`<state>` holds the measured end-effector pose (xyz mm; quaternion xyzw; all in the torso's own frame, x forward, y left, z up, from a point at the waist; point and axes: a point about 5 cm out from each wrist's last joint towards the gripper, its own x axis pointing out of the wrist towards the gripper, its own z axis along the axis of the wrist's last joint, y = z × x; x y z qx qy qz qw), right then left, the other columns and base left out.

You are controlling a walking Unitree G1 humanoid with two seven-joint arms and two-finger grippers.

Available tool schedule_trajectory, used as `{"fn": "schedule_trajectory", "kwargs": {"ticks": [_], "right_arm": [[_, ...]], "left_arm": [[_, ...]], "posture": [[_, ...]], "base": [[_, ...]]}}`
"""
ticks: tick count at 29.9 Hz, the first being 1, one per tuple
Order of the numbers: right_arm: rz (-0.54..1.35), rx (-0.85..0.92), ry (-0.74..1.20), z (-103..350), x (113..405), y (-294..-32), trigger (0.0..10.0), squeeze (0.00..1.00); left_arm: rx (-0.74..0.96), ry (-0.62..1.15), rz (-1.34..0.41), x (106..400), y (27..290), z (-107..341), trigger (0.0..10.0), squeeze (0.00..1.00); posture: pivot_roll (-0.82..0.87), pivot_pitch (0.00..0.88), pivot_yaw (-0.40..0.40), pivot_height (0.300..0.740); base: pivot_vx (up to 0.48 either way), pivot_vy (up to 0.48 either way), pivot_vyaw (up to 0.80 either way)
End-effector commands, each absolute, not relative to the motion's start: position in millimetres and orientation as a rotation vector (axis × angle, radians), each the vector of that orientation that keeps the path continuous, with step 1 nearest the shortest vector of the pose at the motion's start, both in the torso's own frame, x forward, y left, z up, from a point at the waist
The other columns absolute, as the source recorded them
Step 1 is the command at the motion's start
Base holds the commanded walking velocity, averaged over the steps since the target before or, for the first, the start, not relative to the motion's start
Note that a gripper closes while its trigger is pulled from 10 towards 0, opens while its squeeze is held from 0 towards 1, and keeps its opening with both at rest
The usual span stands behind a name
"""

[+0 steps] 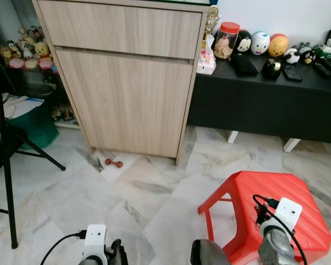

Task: Hang keys on a hook

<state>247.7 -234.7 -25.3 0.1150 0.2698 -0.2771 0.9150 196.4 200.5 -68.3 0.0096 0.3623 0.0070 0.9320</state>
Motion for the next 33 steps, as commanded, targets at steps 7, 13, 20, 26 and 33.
{"fn": "schedule_trajectory", "kwargs": {"ticks": [7, 13, 20, 26, 33], "right_arm": [[-0.567, 0.28, 0.65, -34, 243, -237, 10.0, 1.0], [-0.525, 0.282, 0.673, -34, 247, -235, 10.0, 1.0], [-0.524, 0.258, 0.687, -33, 248, -237, 10.0, 0.0], [-0.515, 0.254, 0.695, -34, 249, -236, 10.0, 0.0], [-0.539, 0.251, 0.728, -41, 238, -240, 10.0, 0.0]], "left_arm": [[0.004, 0.862, -0.007, 170, 194, -85, 10.0, 0.0], [0.006, 0.864, -0.007, 169, 194, -85, 10.0, 0.0], [0.009, 0.867, -0.011, 167, 195, -86, 10.0, 0.0], [0.009, 0.869, -0.01, 164, 195, -87, 10.0, 0.0], [0.011, 0.874, -0.006, 160, 196, -88, 10.0, 0.0]], "posture": [[0.08, 0.077, -0.105, 0.597], [0.08, 0.081, -0.103, 0.597], [0.08, 0.093, -0.1, 0.597], [0.09, 0.104, -0.103, 0.597], [0.1, 0.118, -0.1, 0.597]], "base": [[0.0, 0.0, 0.0], [0.0, 0.0, 0.0], [0.0, 0.0, 0.0], [0.0, 0.0, 0.0], [0.0, 0.0, 0.0]]}}
